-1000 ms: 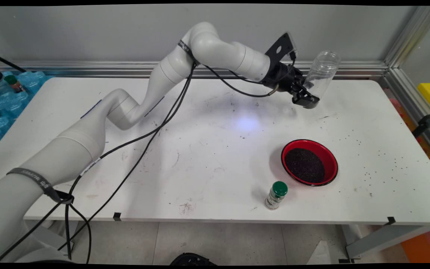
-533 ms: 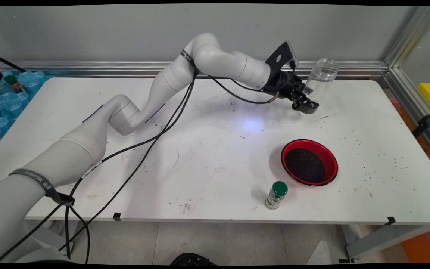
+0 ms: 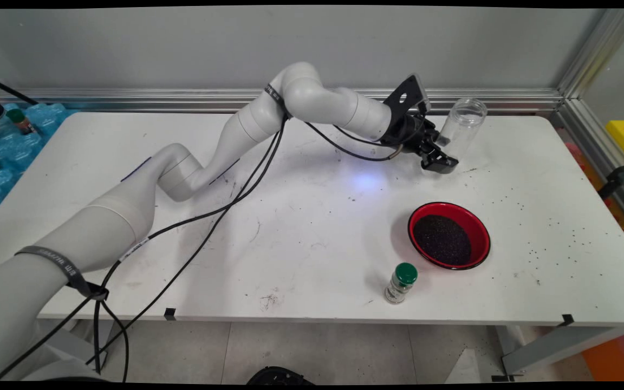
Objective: Place the picked object on the table
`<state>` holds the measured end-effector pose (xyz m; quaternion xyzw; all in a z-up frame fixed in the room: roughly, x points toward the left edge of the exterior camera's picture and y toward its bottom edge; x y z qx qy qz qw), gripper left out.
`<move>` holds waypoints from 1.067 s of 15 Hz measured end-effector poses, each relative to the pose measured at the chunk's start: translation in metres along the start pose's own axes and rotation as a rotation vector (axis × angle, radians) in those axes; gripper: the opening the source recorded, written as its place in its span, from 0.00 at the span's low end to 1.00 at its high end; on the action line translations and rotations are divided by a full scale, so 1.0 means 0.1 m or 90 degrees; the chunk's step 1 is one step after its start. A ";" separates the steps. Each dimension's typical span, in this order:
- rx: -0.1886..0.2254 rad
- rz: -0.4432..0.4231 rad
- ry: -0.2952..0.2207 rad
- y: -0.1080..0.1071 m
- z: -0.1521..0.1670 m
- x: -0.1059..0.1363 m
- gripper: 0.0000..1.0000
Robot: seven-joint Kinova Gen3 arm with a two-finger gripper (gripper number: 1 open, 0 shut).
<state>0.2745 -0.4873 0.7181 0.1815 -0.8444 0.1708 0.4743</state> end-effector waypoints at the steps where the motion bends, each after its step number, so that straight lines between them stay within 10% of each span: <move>1: 0.000 -0.001 -0.002 0.01 0.01 -0.02 0.00; 16: -0.007 -0.014 -0.023 0.08 0.10 -0.20 0.00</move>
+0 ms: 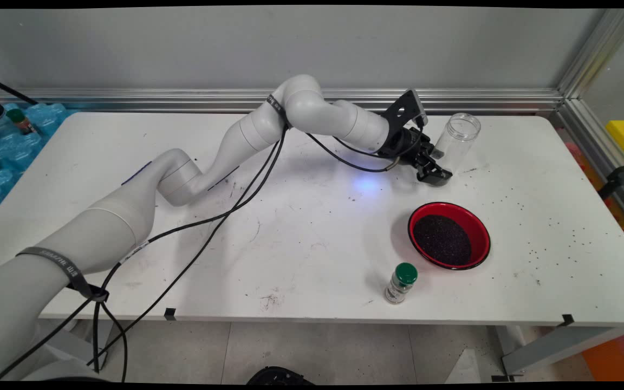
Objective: Place the picked object on the table
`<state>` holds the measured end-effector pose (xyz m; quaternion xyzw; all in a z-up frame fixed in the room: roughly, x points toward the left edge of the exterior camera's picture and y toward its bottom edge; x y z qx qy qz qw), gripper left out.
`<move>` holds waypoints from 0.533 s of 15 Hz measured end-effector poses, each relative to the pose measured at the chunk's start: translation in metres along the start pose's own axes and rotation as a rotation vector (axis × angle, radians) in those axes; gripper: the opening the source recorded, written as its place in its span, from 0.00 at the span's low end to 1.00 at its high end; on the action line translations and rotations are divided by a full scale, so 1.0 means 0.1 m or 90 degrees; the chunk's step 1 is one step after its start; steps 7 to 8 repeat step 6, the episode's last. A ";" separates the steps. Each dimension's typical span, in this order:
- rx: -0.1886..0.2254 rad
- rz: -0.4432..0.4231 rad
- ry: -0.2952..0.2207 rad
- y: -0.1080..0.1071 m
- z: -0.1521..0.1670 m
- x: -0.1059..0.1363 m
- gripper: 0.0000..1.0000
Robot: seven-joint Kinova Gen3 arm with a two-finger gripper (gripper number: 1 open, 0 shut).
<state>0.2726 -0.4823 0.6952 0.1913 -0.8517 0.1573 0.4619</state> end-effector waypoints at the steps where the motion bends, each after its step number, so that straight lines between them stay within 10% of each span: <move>1: -0.001 -0.001 -0.001 0.00 0.00 -0.01 0.00; 3: -0.002 -0.001 0.000 0.01 0.00 -0.01 0.00; 4: -0.003 -0.001 0.000 0.02 0.00 -0.01 1.00; 8: -0.005 -0.001 0.000 0.03 -0.01 -0.02 1.00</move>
